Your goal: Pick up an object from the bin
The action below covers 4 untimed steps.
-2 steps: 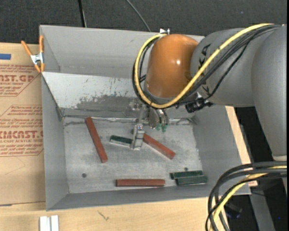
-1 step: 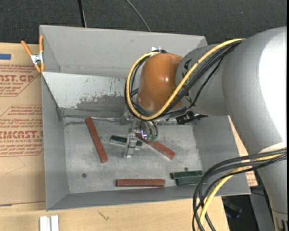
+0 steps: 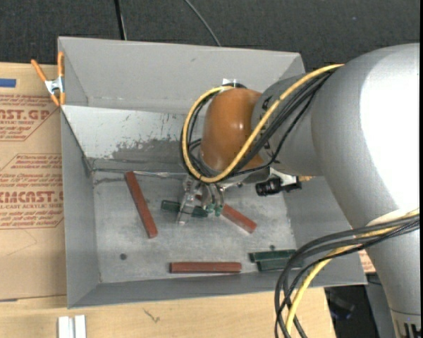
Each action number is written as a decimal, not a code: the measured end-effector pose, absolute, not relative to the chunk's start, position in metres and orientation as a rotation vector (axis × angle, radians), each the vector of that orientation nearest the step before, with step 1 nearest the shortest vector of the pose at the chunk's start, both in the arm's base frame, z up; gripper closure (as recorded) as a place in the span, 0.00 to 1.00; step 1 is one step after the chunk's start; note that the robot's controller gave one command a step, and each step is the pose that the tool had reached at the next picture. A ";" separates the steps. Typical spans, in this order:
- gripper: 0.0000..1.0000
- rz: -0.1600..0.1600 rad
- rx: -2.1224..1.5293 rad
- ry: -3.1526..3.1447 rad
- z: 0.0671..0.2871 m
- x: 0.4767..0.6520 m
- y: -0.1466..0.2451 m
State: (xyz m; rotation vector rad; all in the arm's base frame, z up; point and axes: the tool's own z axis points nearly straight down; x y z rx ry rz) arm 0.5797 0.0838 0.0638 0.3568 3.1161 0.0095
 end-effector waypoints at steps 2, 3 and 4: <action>1.00 0.005 0.399 3.114 0.072 0.577 0.082; 1.00 0.003 0.384 3.116 0.081 0.578 0.083; 1.00 0.003 0.386 3.114 0.085 0.578 0.083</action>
Offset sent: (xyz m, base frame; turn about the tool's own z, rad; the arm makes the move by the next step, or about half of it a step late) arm 0.0001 0.0003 0.0372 0.0000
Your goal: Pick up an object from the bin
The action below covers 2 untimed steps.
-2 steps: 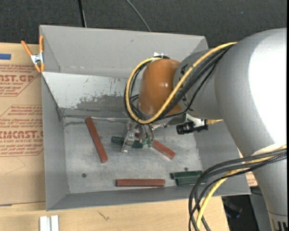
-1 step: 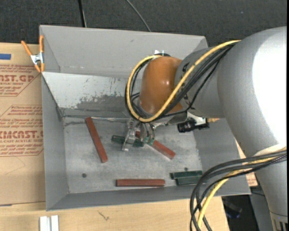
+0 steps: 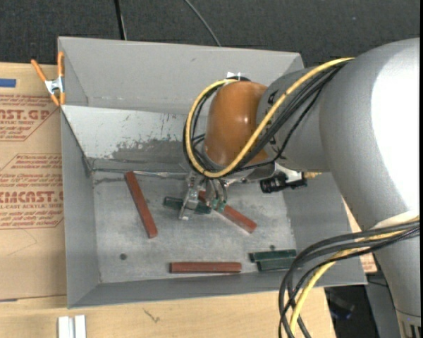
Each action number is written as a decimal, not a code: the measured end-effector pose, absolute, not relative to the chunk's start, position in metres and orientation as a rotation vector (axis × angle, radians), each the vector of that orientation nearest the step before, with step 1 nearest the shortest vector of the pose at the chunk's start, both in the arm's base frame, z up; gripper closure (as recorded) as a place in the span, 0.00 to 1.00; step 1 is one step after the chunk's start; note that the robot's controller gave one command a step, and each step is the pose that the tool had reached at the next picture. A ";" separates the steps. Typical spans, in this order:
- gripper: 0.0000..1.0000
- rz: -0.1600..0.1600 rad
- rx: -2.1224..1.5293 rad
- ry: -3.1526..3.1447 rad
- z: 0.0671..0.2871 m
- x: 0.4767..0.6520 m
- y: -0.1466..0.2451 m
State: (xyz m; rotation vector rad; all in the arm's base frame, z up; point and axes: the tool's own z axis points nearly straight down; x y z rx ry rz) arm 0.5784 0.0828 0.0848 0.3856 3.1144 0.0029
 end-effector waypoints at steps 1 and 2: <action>1.00 0.000 0.390 3.121 0.090 0.576 0.083; 1.00 -0.002 0.390 3.128 0.112 0.575 0.082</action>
Offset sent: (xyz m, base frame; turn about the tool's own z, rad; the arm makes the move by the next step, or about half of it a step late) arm 0.0001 0.0001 0.1126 0.0000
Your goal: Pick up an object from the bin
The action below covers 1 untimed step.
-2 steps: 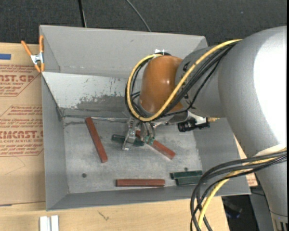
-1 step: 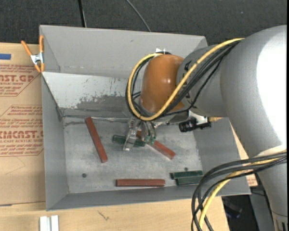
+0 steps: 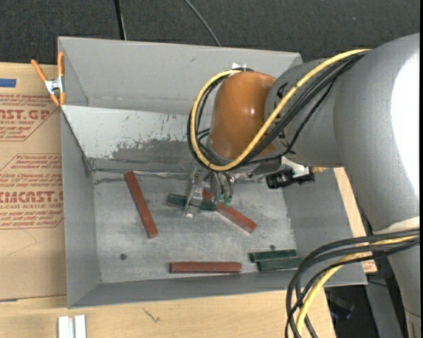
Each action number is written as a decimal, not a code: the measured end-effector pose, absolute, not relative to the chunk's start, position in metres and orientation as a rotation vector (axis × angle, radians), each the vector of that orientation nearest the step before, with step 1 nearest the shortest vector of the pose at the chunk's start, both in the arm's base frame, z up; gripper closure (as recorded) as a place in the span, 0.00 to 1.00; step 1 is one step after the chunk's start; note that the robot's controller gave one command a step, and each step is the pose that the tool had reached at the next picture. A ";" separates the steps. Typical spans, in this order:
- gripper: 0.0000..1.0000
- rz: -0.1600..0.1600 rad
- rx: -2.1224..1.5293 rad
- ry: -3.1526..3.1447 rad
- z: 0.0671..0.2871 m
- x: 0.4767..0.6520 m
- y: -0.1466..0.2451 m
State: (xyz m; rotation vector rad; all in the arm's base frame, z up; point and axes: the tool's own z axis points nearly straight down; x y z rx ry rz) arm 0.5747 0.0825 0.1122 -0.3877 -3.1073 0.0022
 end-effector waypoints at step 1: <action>1.00 0.000 -0.388 -3.113 0.136 0.576 0.083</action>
Offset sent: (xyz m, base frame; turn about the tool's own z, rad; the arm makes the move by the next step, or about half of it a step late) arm 0.0001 0.0000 0.0375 -0.0001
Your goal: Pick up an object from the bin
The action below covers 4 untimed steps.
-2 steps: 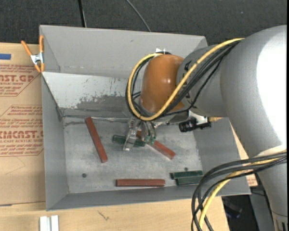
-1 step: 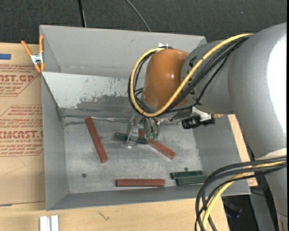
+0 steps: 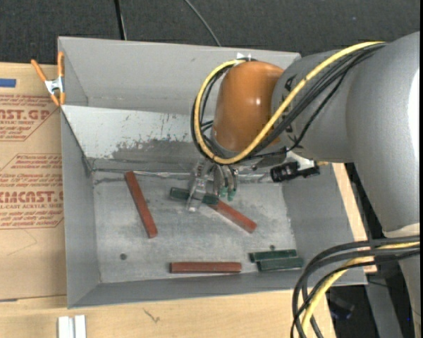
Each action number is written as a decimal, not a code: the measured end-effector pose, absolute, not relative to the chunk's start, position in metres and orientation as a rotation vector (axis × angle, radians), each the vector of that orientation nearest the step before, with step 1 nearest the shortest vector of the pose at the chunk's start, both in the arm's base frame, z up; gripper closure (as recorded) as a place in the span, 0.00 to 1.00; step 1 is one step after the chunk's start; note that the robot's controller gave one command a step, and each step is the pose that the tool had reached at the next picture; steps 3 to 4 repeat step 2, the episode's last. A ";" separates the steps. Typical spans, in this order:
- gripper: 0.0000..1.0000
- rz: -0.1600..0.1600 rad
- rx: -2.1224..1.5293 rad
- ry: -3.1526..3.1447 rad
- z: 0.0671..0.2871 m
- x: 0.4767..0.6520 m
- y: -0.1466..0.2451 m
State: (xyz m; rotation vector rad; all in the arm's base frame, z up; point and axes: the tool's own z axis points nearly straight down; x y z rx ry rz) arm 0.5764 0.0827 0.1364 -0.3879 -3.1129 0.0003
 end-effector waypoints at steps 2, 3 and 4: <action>1.00 -0.003 -0.388 -3.121 0.169 0.578 0.083; 1.00 -0.003 -0.388 -3.121 0.169 0.578 0.083; 1.00 -0.003 -0.388 -3.121 0.169 0.578 0.083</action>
Offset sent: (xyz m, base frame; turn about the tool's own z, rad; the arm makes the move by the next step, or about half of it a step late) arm 0.0001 0.0002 0.0559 0.0000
